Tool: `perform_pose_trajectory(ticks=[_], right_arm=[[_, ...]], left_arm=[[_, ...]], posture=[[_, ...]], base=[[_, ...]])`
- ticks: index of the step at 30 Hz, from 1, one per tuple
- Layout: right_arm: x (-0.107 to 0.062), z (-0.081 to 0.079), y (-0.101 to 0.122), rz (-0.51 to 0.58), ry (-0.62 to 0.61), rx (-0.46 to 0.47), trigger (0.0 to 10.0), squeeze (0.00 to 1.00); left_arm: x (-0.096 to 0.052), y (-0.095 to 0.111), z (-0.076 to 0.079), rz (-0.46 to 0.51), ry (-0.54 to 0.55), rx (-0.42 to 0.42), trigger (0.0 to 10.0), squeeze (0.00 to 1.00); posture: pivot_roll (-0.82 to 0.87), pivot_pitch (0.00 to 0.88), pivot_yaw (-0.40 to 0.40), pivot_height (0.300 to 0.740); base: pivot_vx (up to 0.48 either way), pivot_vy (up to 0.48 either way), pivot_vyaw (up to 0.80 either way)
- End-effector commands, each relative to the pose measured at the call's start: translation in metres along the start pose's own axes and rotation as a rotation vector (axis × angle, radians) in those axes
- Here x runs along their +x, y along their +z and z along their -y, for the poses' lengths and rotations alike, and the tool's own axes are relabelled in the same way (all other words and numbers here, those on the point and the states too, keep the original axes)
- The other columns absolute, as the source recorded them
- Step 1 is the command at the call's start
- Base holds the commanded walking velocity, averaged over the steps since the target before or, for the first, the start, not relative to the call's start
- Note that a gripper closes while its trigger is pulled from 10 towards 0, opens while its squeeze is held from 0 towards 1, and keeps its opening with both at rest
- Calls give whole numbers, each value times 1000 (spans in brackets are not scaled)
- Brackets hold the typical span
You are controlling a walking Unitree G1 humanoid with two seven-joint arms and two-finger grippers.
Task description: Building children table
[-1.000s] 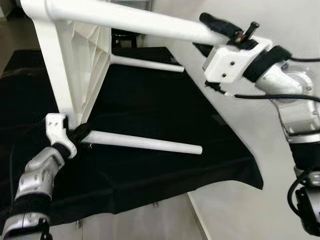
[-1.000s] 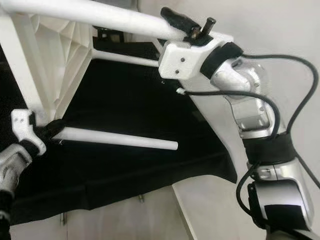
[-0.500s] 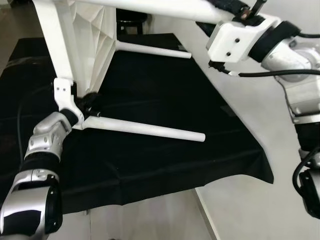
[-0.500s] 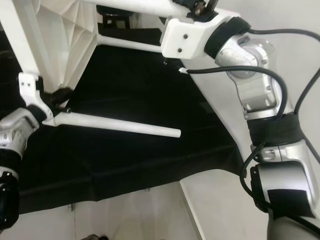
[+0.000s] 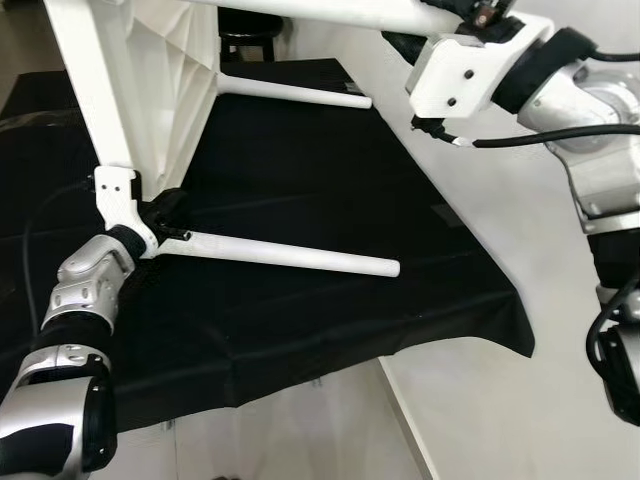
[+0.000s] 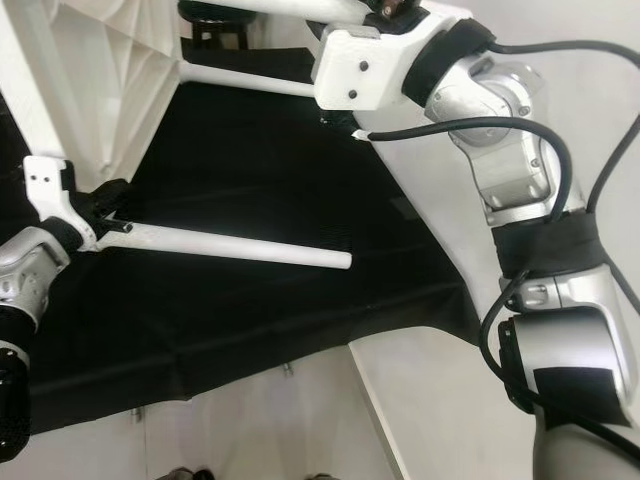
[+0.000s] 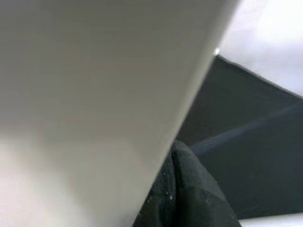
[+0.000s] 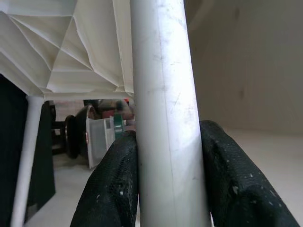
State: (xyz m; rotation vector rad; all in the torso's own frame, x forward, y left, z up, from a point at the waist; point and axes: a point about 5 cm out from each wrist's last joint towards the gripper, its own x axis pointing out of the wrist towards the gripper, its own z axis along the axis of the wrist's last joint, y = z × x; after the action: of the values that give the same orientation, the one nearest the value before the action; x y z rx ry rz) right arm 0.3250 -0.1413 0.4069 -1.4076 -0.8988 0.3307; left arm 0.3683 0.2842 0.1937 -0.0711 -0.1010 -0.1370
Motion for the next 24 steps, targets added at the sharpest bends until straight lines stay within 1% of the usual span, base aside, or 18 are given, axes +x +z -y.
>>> perform_pose_trajectory(ticks=[1,2,3,6,8,9,11,12,13,14,16,17,19,20,21,22,23,24], right_arm=[[-25,12,-33,-150,-34,0,0,0],[-26,13,-34,-155,-38,0,0,0],[-26,13,-34,-155,-38,0,0,0],[-29,14,-42,-197,-51,6,0,0],[-29,14,-42,-197,-51,6,0,0],[-34,5,-55,-277,-61,114,0,0],[-34,5,-55,-277,-61,114,0,0],[-36,-1,-61,-311,-59,163,0,0],[-36,-1,-61,-311,-59,163,0,0],[-39,-14,-67,-357,-46,230,0,0],[-39,-14,-67,-357,-46,230,0,0],[-41,-28,-72,-398,-41,329,0,0],[-41,-28,-72,-398,-41,329,0,0],[-40,-48,-74,-436,-39,455,0,0],[-40,-48,-74,-436,-39,455,0,0],[-39,-64,-75,-467,-46,560,0,0],[-39,-64,-75,-467,-46,560,0,0],[-37,-81,-75,-495,-55,663,0,0]], left_arm=[[-45,26,-76,78,344,6,10000,0],[-49,27,-82,79,365,8,10000,0],[-49,27,-82,79,365,8,10000,0],[-65,33,-99,85,432,32,10000,0],[-65,33,-99,85,432,32,10000,0],[-73,58,-112,125,465,93,10000,0],[-73,58,-112,125,465,93,10000,0],[-75,70,-117,145,473,119,10000,0],[-75,70,-117,145,473,119,10000,0],[-76,93,-120,179,469,165,10000,0],[-76,93,-120,179,469,165,10000,0],[-75,121,-121,218,453,222,10000,0],[-75,121,-121,218,453,222,10000,0],[-72,156,-116,268,417,295,10000,0],[-72,156,-116,268,417,295,10000,0],[-71,184,-111,305,387,355,10000,0],[-71,184,-111,305,387,355,10000,0],[-69,210,-102,338,350,407,10000,0]], posture=[[-282,147,-52,740],[-282,147,-52,740],[-282,147,-52,740],[-272,141,-54,740],[-272,141,-54,740],[-248,137,-52,740],[-248,137,-52,740],[-248,137,-52,740],[-248,137,-52,740],[-219,133,-48,740],[-219,133,-48,740],[-201,130,-46,740],[-201,130,-46,740],[-178,126,-41,740],[-178,126,-41,740],[-160,121,-36,740],[-160,121,-36,740],[-144,118,-31,740]], base=[[0,0,0],[0,0,0],[0,0,0],[0,0,0],[0,0,0],[0,0,0],[0,0,0],[0,0,0],[0,0,0],[0,0,0],[0,0,0],[0,0,0],[0,0,0],[0,0,0],[0,0,0],[0,0,0],[0,0,0],[0,0,0]])
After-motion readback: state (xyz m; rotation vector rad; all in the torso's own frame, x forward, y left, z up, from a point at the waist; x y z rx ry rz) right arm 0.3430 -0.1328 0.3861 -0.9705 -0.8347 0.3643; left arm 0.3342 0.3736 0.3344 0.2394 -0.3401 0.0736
